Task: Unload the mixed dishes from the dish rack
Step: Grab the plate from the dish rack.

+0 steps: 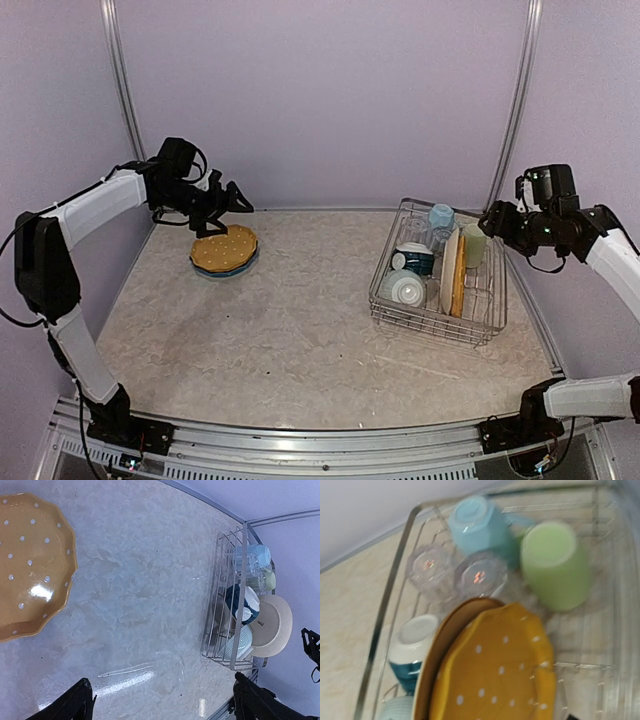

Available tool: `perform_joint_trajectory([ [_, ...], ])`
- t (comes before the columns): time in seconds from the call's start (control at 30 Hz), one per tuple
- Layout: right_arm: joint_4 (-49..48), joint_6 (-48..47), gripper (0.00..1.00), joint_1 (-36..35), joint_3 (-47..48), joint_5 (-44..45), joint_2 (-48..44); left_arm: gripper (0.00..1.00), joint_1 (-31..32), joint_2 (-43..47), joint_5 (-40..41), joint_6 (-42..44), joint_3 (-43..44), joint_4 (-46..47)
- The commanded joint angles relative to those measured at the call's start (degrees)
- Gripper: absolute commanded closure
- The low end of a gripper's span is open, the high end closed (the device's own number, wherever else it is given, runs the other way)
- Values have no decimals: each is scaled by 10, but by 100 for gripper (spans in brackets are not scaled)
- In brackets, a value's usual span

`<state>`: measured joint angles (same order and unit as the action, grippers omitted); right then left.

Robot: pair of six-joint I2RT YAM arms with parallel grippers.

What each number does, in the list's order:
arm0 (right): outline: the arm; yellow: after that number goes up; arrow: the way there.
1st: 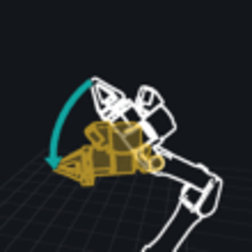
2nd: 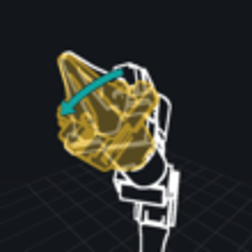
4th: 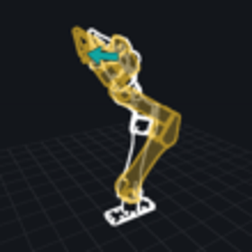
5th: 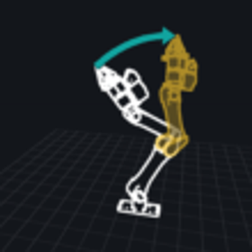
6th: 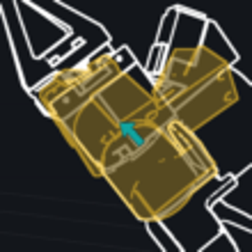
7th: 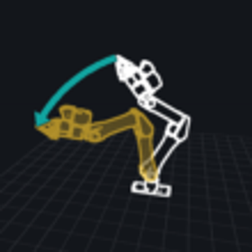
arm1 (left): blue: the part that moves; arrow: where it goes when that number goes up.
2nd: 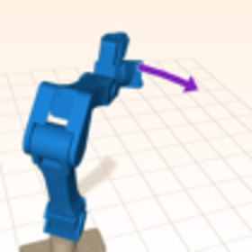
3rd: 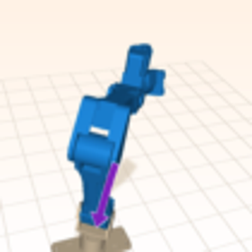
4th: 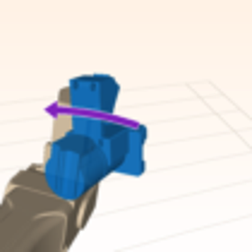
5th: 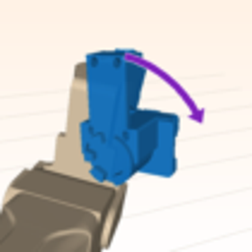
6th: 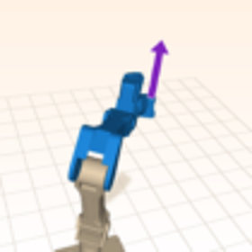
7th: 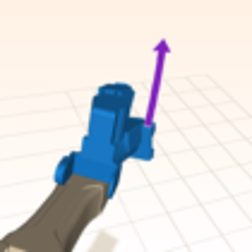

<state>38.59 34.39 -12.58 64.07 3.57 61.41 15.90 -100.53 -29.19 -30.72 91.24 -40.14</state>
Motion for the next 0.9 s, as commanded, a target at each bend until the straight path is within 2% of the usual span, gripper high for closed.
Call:
perform_joint_trajectory([
  [0.0,-55,4,34,49,-32,-168,17,7,18,11,9,13,-6,1],
  [0.4,-128,24,39,61,-85,-210,64,4,50,15,32,29,-5,-6],
  [0.57,-143,30,41,61,-92,-209,78,4,56,12,29,29,-5,-7],
  [0.87,-153,37,50,61,-106,-190,107,4,61,7,16,27,-5,-9],
])
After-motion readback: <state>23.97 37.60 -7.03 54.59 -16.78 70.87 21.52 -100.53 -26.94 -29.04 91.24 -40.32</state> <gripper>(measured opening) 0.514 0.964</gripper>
